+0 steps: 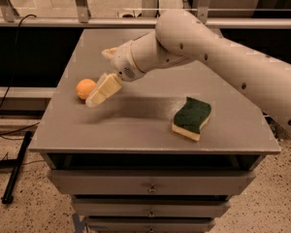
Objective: Pick orange
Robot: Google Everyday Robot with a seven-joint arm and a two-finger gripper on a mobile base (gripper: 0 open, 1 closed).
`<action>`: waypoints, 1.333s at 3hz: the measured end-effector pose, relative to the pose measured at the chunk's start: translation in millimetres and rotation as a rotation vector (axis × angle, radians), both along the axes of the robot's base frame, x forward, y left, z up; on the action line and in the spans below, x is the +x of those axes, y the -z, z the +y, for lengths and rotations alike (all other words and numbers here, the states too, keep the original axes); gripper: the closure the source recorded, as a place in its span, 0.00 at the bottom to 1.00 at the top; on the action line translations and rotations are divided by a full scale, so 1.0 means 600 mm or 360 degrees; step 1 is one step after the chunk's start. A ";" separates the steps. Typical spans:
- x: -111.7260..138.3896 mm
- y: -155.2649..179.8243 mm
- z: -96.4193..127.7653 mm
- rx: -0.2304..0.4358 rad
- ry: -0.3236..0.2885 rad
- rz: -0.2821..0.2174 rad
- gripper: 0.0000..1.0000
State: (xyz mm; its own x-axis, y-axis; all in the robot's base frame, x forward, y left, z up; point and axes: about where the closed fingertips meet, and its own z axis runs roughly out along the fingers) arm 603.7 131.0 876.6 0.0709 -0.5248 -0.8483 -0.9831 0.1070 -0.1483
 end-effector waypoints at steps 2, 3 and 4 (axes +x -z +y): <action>-0.002 0.039 0.064 0.0026 -0.0061 0.0048 0.17; -0.003 0.054 0.076 0.0030 -0.0055 0.0074 0.41; 0.001 0.053 0.068 0.0035 -0.0026 0.0070 0.63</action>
Offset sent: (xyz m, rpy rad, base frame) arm 0.0005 0.0549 -0.0380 0.0164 0.0498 0.0443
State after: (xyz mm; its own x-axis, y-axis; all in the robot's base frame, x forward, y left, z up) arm 604.2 171.8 844.5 0.0413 -0.5049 -0.8622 -0.9903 0.0939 -0.1024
